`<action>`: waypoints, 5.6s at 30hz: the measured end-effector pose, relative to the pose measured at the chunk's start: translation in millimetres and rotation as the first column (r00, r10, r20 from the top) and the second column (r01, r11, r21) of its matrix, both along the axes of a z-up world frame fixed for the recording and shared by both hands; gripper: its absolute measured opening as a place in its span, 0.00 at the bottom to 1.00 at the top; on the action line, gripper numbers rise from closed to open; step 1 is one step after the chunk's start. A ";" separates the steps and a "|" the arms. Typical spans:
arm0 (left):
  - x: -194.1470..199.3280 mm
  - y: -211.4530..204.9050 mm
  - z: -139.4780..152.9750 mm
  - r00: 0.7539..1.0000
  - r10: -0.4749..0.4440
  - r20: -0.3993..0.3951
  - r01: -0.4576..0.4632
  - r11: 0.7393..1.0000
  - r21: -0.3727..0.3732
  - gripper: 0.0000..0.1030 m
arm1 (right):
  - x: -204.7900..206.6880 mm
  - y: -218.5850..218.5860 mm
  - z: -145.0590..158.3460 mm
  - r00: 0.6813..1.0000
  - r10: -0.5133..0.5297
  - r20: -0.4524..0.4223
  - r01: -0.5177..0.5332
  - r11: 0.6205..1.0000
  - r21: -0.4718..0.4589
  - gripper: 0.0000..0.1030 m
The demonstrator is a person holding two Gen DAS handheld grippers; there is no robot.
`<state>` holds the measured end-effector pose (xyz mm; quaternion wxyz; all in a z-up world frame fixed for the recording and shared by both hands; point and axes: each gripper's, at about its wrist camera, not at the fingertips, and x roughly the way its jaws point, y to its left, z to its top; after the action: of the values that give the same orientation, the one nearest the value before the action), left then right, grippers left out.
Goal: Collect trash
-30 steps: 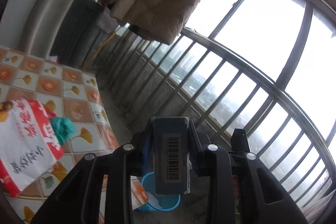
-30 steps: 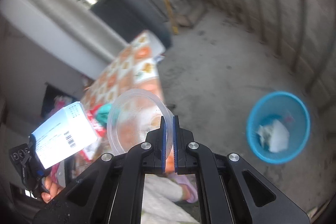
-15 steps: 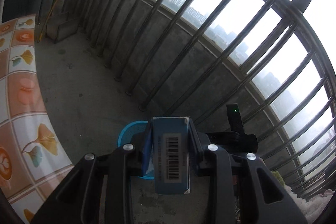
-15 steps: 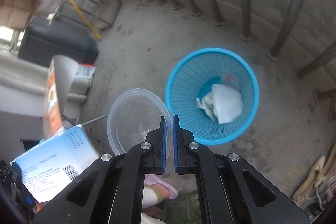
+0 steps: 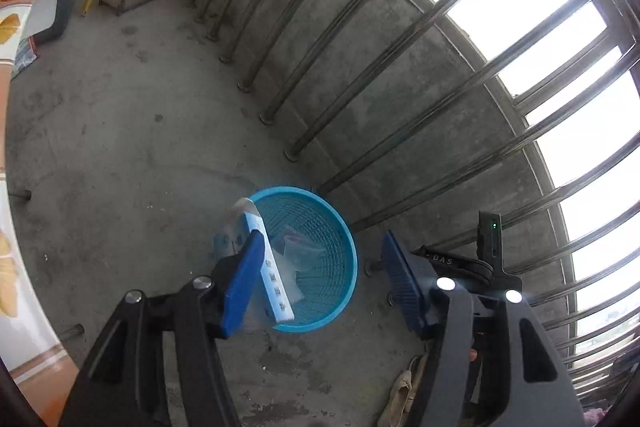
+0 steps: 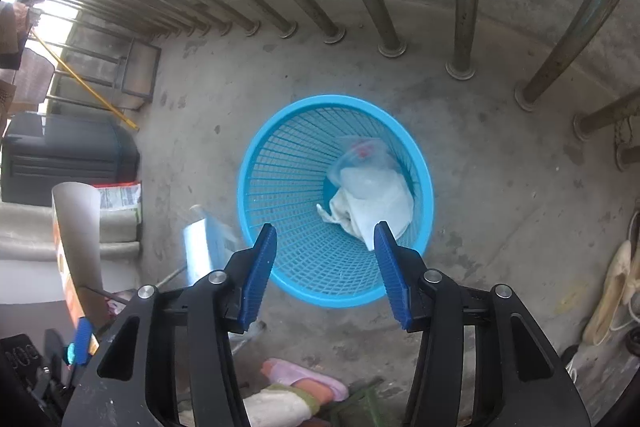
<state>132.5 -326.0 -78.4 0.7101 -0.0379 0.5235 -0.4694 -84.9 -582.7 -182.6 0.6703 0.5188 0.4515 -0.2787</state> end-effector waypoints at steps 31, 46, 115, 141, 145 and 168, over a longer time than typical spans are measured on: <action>-19.9 290.5 155.3 0.879 0.380 0.287 -0.325 0.919 -0.222 0.65 | 131.2 212.3 -132.4 0.919 0.378 0.113 -0.388 0.809 0.442 0.58; -23.4 435.8 156.4 0.696 0.632 0.341 -0.619 0.769 -0.161 0.69 | 187.0 266.2 -316.3 0.956 0.118 -0.268 0.088 0.758 0.647 0.70; -63.9 485.8 156.4 0.630 0.706 0.323 -0.653 0.707 -0.270 0.70 | 118.8 62.7 -35.1 0.841 0.315 -0.439 -0.468 0.831 -0.300 0.72; -42.6 470.6 129.1 0.613 0.695 0.377 -0.697 0.699 -0.156 0.71 | 151.9 223.3 146.4 0.637 0.706 0.310 -0.580 0.703 -0.411 0.76; -38.6 468.7 116.0 0.604 0.685 0.406 -0.709 0.695 -0.117 0.71 | 169.9 282.2 162.1 0.476 0.776 0.413 -0.673 0.624 -0.397 0.76; 8.0 507.6 84.5 0.603 0.755 0.258 -0.747 0.648 -0.150 0.46 | 320.6 429.7 203.9 0.240 0.814 0.528 -0.899 0.392 -0.196 0.49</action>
<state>140.5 181.5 6.1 0.9108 -0.1921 0.3397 -0.1349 235.7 -153.0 21.3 0.7682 0.2892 0.4667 0.3292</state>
